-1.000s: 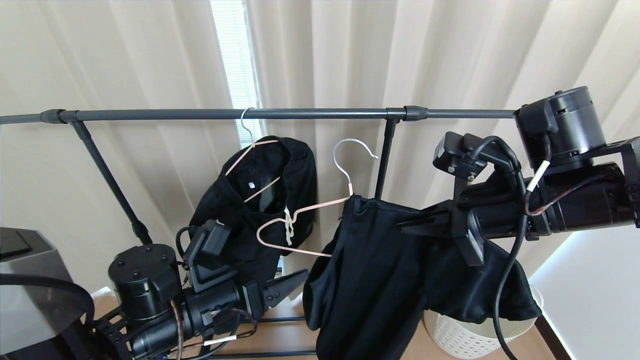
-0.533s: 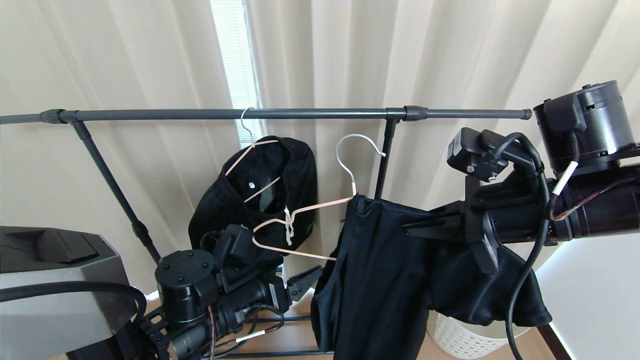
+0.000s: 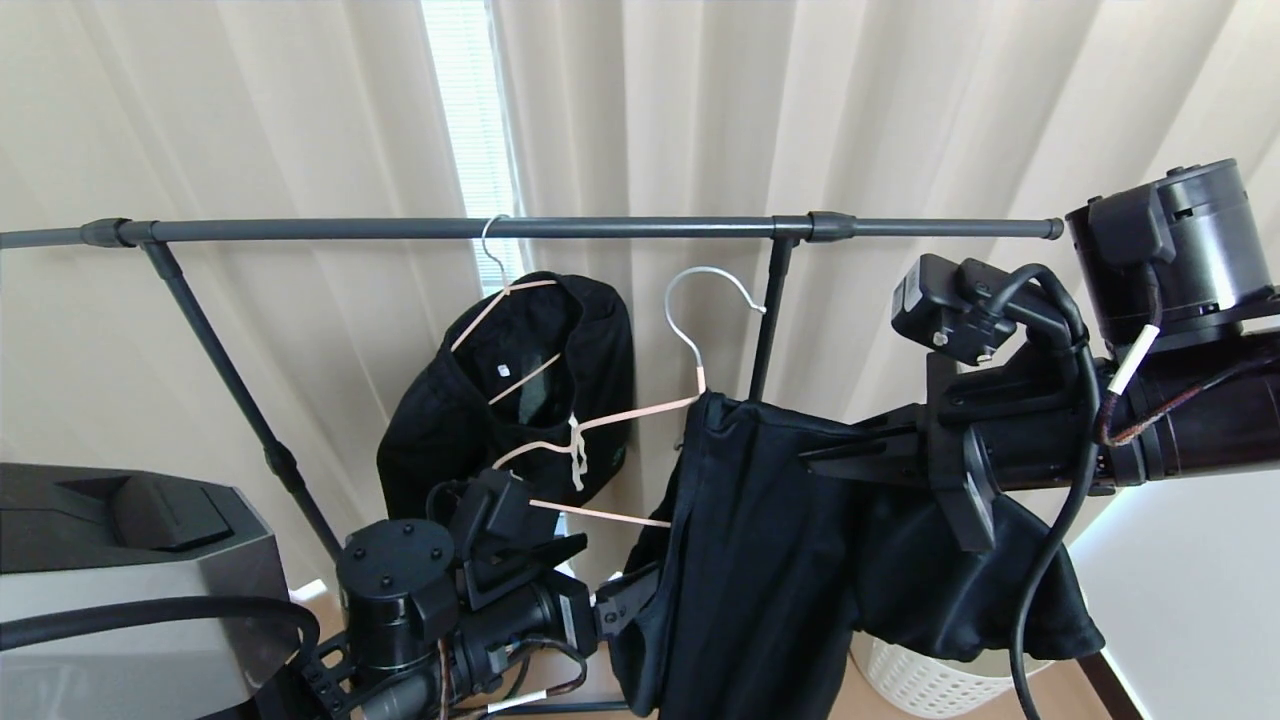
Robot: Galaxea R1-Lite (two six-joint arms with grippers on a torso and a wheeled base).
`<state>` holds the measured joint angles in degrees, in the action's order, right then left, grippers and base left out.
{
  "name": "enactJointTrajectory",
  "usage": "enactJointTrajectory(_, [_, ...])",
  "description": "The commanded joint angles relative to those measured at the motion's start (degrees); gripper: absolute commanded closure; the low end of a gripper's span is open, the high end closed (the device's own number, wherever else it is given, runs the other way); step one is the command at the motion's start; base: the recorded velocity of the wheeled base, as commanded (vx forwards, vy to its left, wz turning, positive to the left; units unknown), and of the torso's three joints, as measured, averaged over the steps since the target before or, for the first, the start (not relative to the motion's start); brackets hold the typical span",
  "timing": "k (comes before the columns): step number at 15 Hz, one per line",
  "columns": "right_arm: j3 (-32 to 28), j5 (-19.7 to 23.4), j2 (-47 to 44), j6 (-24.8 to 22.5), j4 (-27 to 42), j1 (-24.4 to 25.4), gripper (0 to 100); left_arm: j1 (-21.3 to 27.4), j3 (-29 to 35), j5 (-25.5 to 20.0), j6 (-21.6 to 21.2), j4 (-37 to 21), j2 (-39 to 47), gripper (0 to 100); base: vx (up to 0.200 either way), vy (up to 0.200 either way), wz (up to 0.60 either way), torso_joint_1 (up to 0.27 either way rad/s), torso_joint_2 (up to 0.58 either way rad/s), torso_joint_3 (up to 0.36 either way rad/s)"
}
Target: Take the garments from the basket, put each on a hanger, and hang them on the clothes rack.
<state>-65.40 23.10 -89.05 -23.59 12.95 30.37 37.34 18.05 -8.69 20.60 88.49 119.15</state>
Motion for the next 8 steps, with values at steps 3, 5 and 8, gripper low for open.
enactJointTrajectory(3, [-0.25, 0.1, 0.19, 1.0, -0.11, 0.13, 100, 1.16, -0.39, 0.52, -1.09, 0.01, 1.44, 0, 0.0, 0.0, 0.0, 0.0, 0.0, 0.0])
enactJointTrajectory(5, [-0.25, 0.1, 0.37, 1.09, -0.55, 0.13, 100, 2.56, -0.39, 2.01, -2.15, 0.01, 2.93, 0, 0.0, 0.0, 0.0, 0.0, 0.0, 0.0])
enactJointTrajectory(8, [0.1, 0.1, 0.37, 3.73, -3.19, 0.13, 100, 3.09, -0.83, 2.19, -2.41, 0.01, 3.28, 0, 0.0, 0.0, 0.0, 0.0, 0.0, 0.0])
